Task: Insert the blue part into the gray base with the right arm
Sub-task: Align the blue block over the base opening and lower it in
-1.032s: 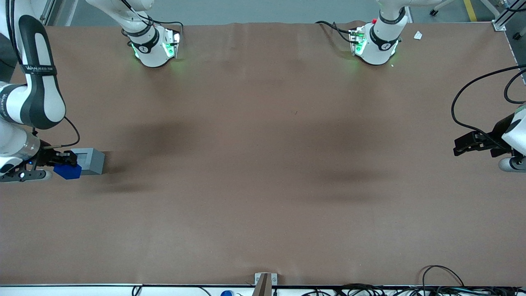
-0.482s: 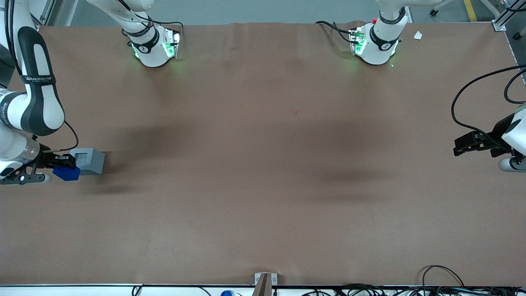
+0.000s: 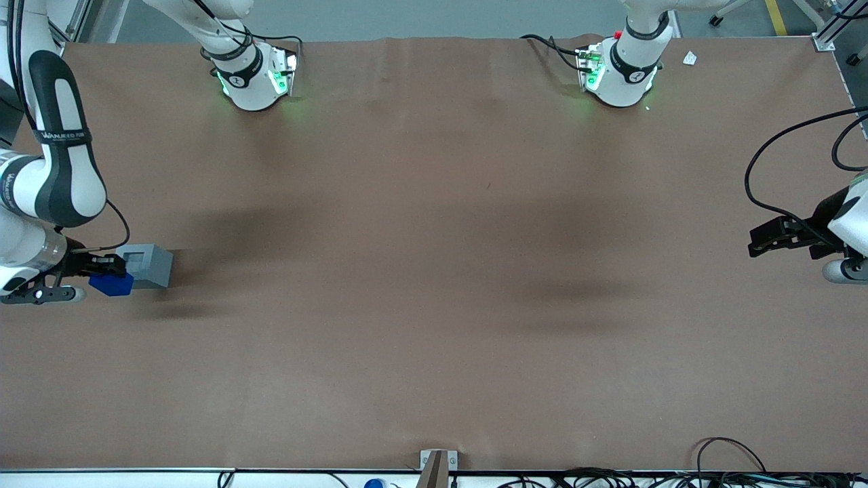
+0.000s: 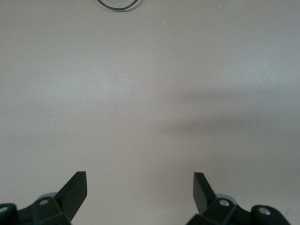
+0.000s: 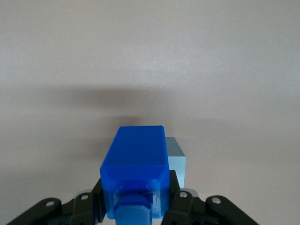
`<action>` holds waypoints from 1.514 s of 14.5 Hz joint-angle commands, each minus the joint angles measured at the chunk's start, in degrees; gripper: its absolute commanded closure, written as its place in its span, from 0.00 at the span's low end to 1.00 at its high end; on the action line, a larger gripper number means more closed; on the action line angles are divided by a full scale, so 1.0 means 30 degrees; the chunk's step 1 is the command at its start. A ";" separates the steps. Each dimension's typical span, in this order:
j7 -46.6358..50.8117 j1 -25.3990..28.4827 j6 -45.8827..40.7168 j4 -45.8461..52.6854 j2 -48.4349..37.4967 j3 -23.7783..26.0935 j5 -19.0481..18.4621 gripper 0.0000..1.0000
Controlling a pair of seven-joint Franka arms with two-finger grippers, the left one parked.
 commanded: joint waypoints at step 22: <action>-0.0256 -0.1299 -0.1858 -0.1946 -0.1174 0.0345 0.0155 0.94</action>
